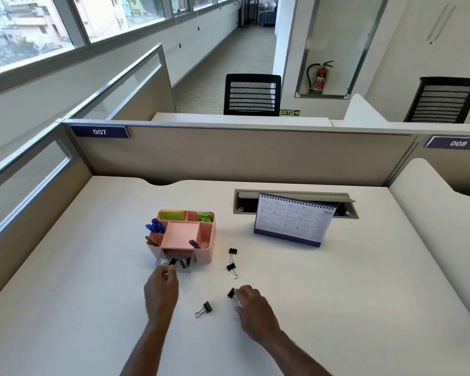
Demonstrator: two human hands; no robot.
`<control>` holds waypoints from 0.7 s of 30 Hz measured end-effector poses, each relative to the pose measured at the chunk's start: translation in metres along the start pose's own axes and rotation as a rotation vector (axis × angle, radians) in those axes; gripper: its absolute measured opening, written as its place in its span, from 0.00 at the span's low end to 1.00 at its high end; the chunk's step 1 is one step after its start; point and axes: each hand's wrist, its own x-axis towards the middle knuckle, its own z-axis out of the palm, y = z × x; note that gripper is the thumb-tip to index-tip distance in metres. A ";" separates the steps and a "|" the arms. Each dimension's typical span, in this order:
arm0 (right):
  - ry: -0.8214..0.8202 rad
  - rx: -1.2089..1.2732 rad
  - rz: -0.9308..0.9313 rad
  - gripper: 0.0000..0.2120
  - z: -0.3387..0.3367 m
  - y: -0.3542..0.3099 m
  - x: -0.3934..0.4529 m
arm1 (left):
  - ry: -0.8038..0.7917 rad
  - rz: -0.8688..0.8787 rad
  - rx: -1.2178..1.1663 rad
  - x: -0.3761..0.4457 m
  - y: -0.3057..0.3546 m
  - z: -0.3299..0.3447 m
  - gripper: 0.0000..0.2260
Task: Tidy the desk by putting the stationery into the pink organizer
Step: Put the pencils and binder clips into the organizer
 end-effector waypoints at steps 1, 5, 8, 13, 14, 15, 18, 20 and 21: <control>-0.003 -0.021 0.008 0.17 0.002 0.000 -0.001 | 0.022 -0.016 0.027 0.007 -0.001 -0.003 0.10; -0.025 -0.088 0.026 0.15 0.007 0.000 -0.007 | -0.009 -0.001 0.189 0.036 0.001 -0.007 0.11; -0.039 -0.151 0.029 0.13 0.008 0.000 -0.010 | -0.139 0.021 0.298 0.055 0.005 -0.007 0.10; -0.041 -0.210 0.010 0.15 0.008 0.001 -0.012 | -0.272 0.027 0.440 0.072 0.008 -0.005 0.11; -0.052 -0.221 0.015 0.15 0.007 0.001 -0.012 | -0.288 0.025 0.459 0.073 0.008 -0.005 0.10; -0.059 -0.231 0.019 0.14 0.007 0.001 -0.011 | -0.297 0.022 0.476 0.074 0.007 -0.005 0.10; -0.064 -0.240 0.041 0.14 0.007 0.004 -0.010 | -0.288 0.022 0.524 0.073 0.008 -0.005 0.11; -0.020 -0.262 0.066 0.11 0.004 0.003 -0.010 | -0.277 0.027 0.559 0.071 0.010 -0.004 0.11; -0.011 -0.241 0.076 0.09 0.003 0.002 -0.010 | -0.271 0.028 0.574 0.070 0.010 -0.004 0.11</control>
